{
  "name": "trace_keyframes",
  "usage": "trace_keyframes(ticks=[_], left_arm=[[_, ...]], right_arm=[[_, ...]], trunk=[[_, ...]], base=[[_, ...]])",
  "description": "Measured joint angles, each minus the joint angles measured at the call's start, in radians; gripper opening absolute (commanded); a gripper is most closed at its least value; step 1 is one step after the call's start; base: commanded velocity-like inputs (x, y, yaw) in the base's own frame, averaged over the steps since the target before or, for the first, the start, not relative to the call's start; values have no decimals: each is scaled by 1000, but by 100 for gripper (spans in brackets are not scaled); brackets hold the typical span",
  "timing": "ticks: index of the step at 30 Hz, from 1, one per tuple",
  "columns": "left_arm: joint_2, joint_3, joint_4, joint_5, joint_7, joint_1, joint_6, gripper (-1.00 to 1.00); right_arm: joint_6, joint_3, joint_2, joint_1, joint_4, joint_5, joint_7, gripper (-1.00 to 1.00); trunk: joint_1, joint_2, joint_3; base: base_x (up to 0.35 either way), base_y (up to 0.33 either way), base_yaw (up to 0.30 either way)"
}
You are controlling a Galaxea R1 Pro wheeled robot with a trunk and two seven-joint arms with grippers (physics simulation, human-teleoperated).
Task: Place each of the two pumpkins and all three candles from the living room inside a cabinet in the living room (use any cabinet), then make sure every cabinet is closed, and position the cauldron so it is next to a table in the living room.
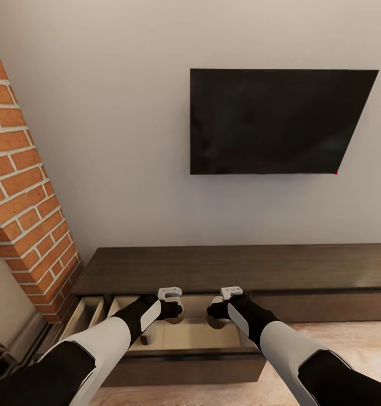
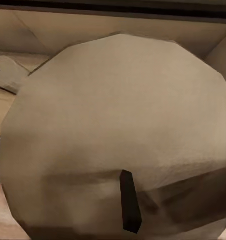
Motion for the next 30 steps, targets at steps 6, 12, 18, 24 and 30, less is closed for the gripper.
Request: trace_keyframes(ticks=[6,12,18,24,30], left_arm=[[0,0,0,0,-1,0,15,-100],[0,0,0,0,-1,0,25,-100],[0,0,0,0,-1,0,26,-100],[0,0,0,-1,-1,0,26,-100],[0,0,0,-1,-1,0,26,-100]], right_arm=[[-1,0,0,0,0,-1,-1,-100],[-2,0,0,0,0,-1,-1,-100],[-2,0,3,0,2,-1,-1,-100],[-2,0,3,0,3,0,-1,-100],[-2,0,3,0,15,-1,-1,-100]], trunk=[[15,-28,-19],[38,-70,-41],[61,-112,-68],[84,-154,-97],[92,-168,-112]], base=[[0,0,-10],[0,0,0],[0,0,0],[0,0,0],[0,0,0]])
